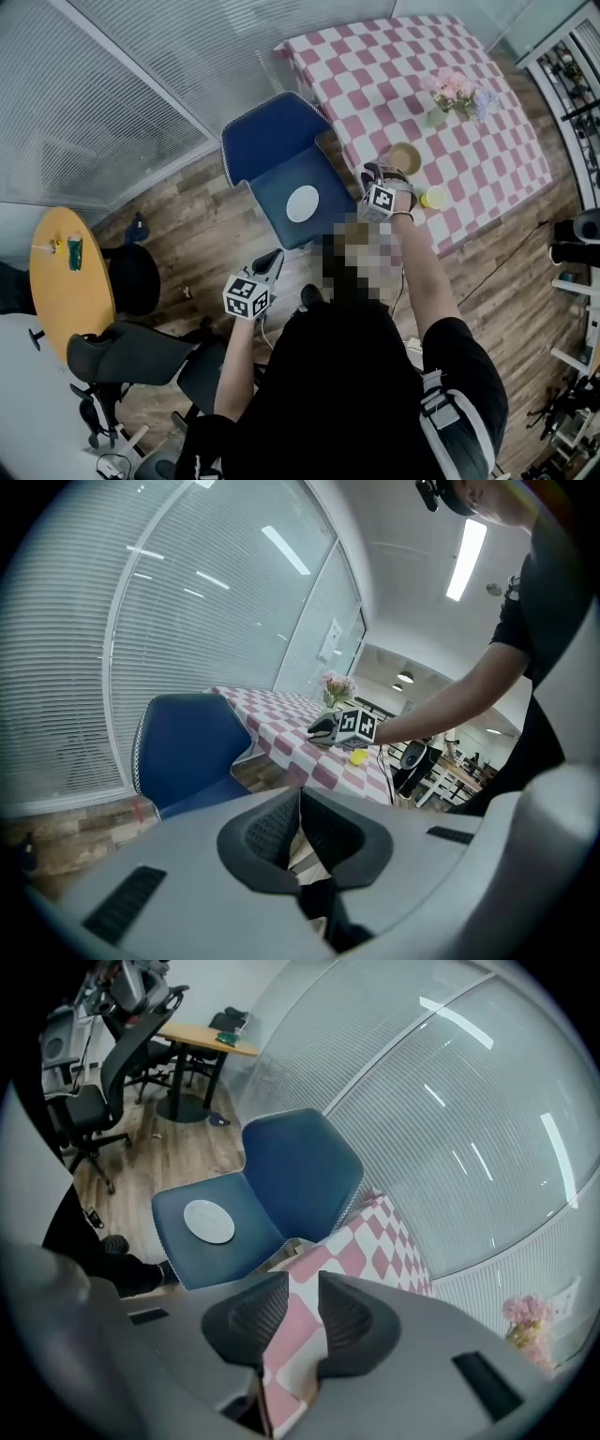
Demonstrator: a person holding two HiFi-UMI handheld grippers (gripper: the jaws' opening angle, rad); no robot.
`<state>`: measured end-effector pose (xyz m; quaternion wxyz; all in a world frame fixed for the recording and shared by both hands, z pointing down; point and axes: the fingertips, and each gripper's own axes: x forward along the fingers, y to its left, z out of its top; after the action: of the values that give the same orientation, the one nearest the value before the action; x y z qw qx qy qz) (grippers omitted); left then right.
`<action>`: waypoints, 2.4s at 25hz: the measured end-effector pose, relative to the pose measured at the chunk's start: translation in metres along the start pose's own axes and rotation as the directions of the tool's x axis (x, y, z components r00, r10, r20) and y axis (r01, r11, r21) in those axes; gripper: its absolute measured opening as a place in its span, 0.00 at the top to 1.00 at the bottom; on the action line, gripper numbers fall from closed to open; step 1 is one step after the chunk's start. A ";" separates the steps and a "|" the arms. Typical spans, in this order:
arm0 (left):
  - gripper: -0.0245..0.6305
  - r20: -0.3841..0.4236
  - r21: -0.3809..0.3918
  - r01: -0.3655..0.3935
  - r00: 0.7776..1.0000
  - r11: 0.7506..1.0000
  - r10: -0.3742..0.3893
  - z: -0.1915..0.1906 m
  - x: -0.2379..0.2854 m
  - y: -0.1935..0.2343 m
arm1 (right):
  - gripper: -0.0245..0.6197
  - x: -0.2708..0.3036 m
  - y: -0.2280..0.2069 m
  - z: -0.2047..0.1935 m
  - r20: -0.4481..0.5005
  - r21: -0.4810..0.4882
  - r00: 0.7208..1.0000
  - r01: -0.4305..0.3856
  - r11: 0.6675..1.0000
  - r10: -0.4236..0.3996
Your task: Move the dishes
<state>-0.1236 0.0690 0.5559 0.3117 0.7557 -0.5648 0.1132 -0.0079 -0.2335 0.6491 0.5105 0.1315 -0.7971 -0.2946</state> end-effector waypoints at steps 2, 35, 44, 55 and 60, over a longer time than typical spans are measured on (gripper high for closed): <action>0.93 0.005 -0.015 -0.017 1.000 1.000 0.017 -0.003 -0.006 0.002 | 0.78 0.004 0.009 0.012 0.019 -0.009 1.000 -0.023 1.000 0.023; 0.93 -0.053 -0.221 -0.084 0.996 0.972 0.074 -0.084 0.063 0.079 | 0.79 0.174 0.223 0.047 0.155 0.412 0.881 -0.468 0.782 0.446; 0.93 -0.050 -0.278 -0.080 0.996 0.957 0.069 -0.125 0.100 0.115 | 0.80 0.244 0.265 0.033 0.211 0.541 0.848 -0.515 0.665 0.486; 0.93 -0.094 -0.321 -0.070 0.995 0.945 0.042 -0.177 0.127 0.133 | 0.80 0.315 0.298 0.017 0.396 0.830 0.798 -0.522 0.194 0.454; 0.93 -0.088 -0.329 -0.074 0.995 0.941 0.048 -0.178 0.127 0.142 | 0.78 0.335 0.305 0.014 0.443 0.882 0.795 -0.470 -0.041 0.415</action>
<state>-0.1797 0.0524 0.8098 0.4529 0.6695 -0.5861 0.0557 -0.1419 -0.1584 1.0752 0.3454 0.1603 -0.7950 0.4722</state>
